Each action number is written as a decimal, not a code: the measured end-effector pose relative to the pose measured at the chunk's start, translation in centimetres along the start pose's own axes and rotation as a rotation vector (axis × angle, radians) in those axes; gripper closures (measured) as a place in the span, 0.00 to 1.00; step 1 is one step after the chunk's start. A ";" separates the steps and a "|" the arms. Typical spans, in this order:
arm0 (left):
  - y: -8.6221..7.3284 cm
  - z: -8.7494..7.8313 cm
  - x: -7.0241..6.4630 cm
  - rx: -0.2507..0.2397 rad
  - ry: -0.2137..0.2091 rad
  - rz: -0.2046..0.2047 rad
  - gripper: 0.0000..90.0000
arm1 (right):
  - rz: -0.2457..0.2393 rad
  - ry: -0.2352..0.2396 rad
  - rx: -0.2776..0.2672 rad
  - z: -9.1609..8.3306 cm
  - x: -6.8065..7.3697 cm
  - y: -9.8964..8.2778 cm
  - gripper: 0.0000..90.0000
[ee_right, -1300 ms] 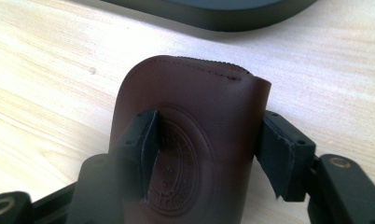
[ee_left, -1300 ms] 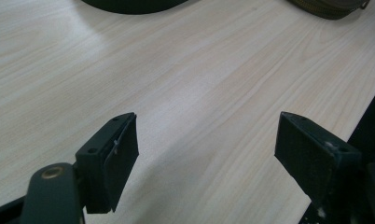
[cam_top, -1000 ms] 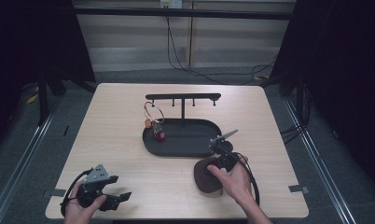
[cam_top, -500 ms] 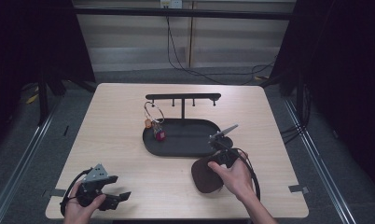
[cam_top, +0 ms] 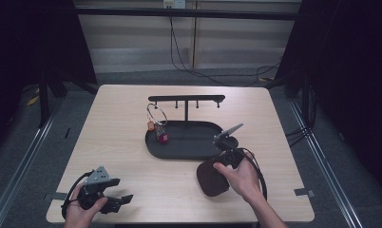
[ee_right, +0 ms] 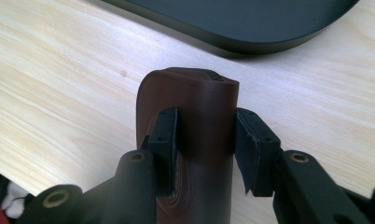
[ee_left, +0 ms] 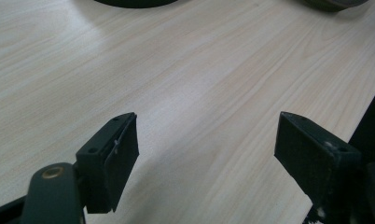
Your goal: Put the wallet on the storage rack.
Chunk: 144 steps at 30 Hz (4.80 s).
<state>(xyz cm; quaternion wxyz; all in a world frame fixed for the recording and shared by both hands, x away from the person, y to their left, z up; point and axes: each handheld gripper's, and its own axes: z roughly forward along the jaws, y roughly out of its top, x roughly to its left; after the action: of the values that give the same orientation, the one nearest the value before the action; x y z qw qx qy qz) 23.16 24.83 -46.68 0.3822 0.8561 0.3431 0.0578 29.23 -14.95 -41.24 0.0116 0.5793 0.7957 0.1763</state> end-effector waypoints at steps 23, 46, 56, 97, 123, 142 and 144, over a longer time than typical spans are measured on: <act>0.0 0.1 0.4 -0.006 0.002 -0.016 0.23 | -0.029 -0.009 0.028 -2.5 -0.4 1.5 0.70; 0.0 0.0 0.3 0.002 -0.013 -0.008 0.23 | -0.013 -0.065 0.048 -4.8 -1.5 4.9 0.70; -0.1 0.1 0.3 0.004 -0.007 -0.001 0.23 | -0.007 -0.122 0.053 -5.1 -1.4 6.7 0.70; -0.1 0.2 0.4 0.016 -0.029 -0.007 0.23 | 0.147 -0.037 -0.088 -3.1 -4.6 10.6 0.70; -0.1 0.1 0.3 0.007 -0.027 -0.009 0.23 | 0.299 0.096 -0.209 0.3 -7.5 9.9 0.70; -0.1 0.1 0.4 0.010 -0.032 -0.006 0.23 | 0.332 0.156 -0.238 2.8 -7.5 10.2 0.70; -0.1 0.1 0.4 0.015 -0.036 -0.007 0.23 | 0.326 0.150 -0.251 2.6 -7.6 10.4 0.70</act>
<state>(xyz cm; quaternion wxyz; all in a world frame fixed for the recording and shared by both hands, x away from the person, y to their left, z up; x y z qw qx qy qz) 23.43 25.08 -46.85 0.3822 0.8587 0.3394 0.0385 41.83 -18.48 -42.04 -0.0042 0.6795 0.6620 0.3163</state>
